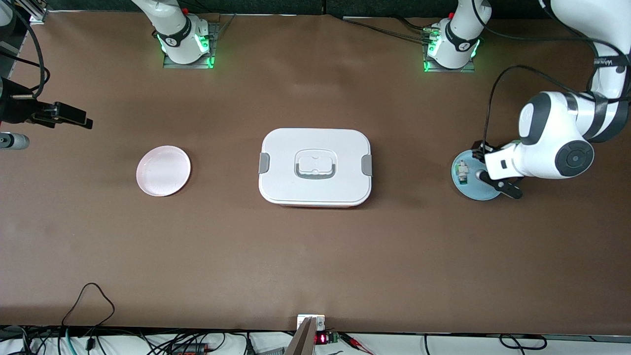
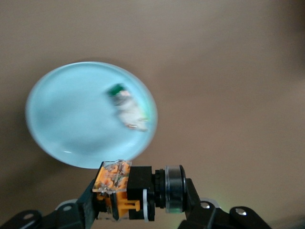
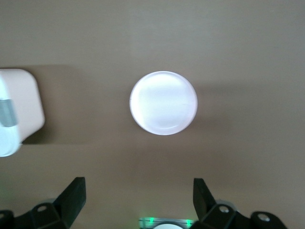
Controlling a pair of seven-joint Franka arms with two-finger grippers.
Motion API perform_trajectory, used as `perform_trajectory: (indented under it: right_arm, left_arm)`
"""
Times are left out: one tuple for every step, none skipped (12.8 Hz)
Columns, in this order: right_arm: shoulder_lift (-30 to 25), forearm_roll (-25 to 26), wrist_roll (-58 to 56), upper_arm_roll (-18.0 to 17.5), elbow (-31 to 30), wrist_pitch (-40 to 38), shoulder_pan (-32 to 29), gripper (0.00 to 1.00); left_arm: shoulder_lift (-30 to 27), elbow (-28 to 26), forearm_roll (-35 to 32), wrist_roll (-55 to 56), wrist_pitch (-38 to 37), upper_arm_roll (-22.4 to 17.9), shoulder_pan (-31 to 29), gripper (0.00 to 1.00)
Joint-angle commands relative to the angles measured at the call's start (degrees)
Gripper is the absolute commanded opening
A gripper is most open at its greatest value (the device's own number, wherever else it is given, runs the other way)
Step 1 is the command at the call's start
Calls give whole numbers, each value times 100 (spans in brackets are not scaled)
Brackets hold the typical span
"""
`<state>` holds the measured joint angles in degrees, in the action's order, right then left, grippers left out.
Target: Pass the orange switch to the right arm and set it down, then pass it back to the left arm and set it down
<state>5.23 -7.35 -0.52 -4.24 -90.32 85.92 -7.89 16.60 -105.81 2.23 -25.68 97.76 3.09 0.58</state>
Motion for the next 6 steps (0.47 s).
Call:
perform_trajectory:
  right_arm:
    - [66, -713, 7, 2, 67, -41, -10, 100]
    - [92, -776, -1, -6, 67, -32, 24, 100]
    - [119, -846, -27, -15, 67, -23, 120, 100]
    - [171, -1273, -28, -15, 50, -32, 182, 100]
    - [250, -1965, -28, -6, -11, -14, 139, 100]
    - [225, -2581, -45, 2, -186, 73, 87, 100]
  left_arm:
    - [1, 630, 618, -655, -792, 173, 38, 23]
    - [1, 788, 829, -762, -959, 349, -14, 22]
    - [-8, 1016, 1049, -824, -1195, 481, 3, 22]
    - [-17, 1279, 1208, -868, -1398, 656, 3, 21]
    - [-17, 1508, 1392, -920, -1530, 884, -40, 21]
    - [-34, 1580, 1655, -930, -1567, 991, -41, 21]
